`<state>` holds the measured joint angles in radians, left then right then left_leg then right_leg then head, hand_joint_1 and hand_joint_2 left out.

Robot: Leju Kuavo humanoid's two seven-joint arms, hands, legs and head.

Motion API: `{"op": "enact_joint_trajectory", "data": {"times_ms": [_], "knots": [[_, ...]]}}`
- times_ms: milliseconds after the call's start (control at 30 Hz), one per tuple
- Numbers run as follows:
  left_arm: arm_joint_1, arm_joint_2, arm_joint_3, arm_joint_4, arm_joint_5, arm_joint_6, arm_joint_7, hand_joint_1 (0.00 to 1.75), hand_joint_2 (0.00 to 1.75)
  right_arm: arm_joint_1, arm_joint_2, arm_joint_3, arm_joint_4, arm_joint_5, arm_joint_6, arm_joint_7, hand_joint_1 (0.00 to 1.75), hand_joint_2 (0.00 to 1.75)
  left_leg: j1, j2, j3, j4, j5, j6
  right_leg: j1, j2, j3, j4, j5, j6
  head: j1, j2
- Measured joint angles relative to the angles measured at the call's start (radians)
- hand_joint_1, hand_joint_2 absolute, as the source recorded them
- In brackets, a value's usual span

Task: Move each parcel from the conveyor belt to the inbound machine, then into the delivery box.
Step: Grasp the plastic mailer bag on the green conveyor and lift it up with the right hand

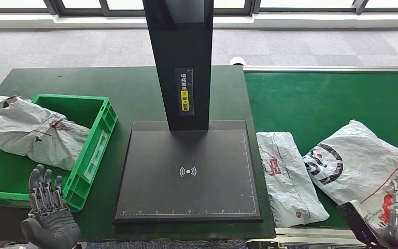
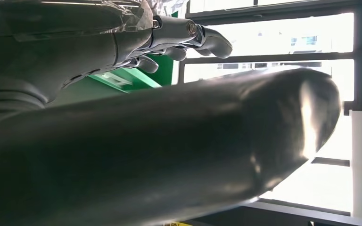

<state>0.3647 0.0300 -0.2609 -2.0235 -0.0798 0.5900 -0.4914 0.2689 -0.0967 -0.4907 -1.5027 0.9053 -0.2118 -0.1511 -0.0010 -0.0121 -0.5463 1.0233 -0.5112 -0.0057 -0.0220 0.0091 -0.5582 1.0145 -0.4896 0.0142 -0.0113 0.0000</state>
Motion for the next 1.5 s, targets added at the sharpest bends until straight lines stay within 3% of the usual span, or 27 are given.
{"op": "enact_joint_trajectory", "data": {"times_ms": [267,733,1033,1300,1500], "knots": [[-0.037,0.003,-0.01,0.037,0.008,-0.002,0.003,0.0,0.0,-0.113,-0.091,0.079,0.225,0.007,-0.037,0.046,0.0,1.75,0.0,-0.001,0.007,0.0,0.002,0.002,0.0,0.0,0.0,0.0,0.002,0.002,0.0,0.0],[-0.041,0.002,-0.01,0.053,-0.028,0.0,0.028,0.0,0.0,-0.188,-0.165,0.185,0.368,-0.049,-0.046,0.105,0.0,1.75,-0.001,-0.001,0.006,0.0,0.002,0.003,-0.001,0.0,0.0,0.0,0.002,0.002,0.0,0.0],[-0.041,0.002,-0.01,0.054,-0.045,-0.012,0.046,0.0,0.0,-0.176,-0.22,0.188,0.418,-0.072,-0.024,0.157,0.0,1.75,-0.002,-0.001,0.005,0.0,0.002,0.003,-0.002,0.0,-0.002,0.0,0.002,0.002,0.0,0.0],[-0.057,0.002,-0.01,0.068,-0.052,-0.034,0.063,0.0,0.0,-0.163,-0.251,0.156,0.466,0.001,0.078,0.239,0.0,1.75,-0.002,-0.001,0.005,0.0,0.002,0.003,-0.002,0.0,-0.002,0.0,0.002,0.002,0.0,0.0],[-0.07,0.002,-0.01,0.081,-0.057,-0.041,0.072,0.0,0.0,-0.165,-0.262,0.13,0.509,0.015,0.116,0.244,0.0,1.75,-0.002,0.0,0.005,0.0,0.002,0.003,-0.002,0.0,-0.002,0.0,0.002,0.003,0.0,0.0]]}}
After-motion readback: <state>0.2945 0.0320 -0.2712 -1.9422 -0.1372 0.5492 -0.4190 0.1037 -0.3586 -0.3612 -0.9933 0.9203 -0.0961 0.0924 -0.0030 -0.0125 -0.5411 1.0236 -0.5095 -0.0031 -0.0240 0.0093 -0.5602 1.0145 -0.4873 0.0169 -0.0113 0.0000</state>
